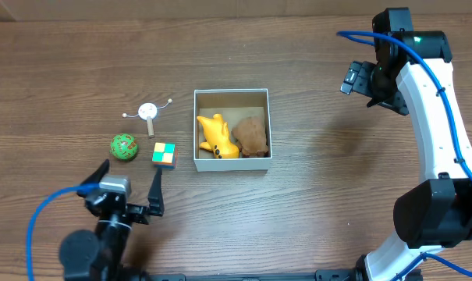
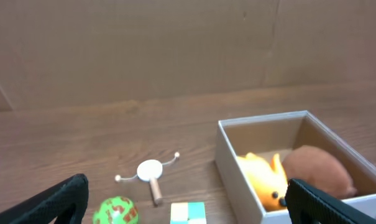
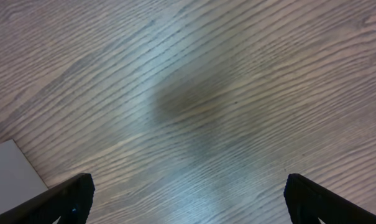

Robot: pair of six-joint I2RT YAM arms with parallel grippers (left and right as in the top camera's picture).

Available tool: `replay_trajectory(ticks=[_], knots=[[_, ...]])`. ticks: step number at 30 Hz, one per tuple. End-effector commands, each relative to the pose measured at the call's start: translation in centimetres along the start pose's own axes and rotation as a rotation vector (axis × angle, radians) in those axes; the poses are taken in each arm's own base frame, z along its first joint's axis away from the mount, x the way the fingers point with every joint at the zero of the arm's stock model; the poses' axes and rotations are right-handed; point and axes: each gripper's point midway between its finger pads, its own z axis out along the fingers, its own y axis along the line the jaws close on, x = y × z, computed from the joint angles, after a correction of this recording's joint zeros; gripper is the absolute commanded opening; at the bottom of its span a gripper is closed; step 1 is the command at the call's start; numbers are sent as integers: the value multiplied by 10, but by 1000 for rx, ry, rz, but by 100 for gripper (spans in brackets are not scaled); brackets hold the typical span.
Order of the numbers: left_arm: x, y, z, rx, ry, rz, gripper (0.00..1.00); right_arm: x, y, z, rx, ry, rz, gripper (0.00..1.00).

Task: Pack container
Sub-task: 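Move the left gripper forward toward the yellow-green cube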

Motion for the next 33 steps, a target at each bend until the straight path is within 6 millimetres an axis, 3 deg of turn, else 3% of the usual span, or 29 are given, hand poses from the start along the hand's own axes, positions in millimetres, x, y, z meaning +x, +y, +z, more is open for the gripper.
replay_trajectory(ticks=[1, 5, 13, 20, 25, 29, 33], knots=[[-35, -3, 2, 29, 73, 12, 100, -6, 1, -15, -23, -44, 8, 100], [-44, 0, 14, 39, 281, -26, 100, -6, 1, -15, -23, -44, 8, 100], [-42, -2, 45, 108, 701, -160, 100, -6, 1, -15, -23, -44, 8, 100], [-34, -30, 83, 314, 768, -303, 100, -6, 1, -15, -23, -44, 8, 100], [-22, -35, 94, 359, 815, -346, 100, -6, 1, -15, -23, -44, 8, 100], [-15, -34, 99, 351, 841, -352, 100, -6, 1, -15, -23, -44, 8, 100], [-4, -17, 100, 236, 872, -283, 99, -6, 1, -15, -23, -44, 8, 100]])
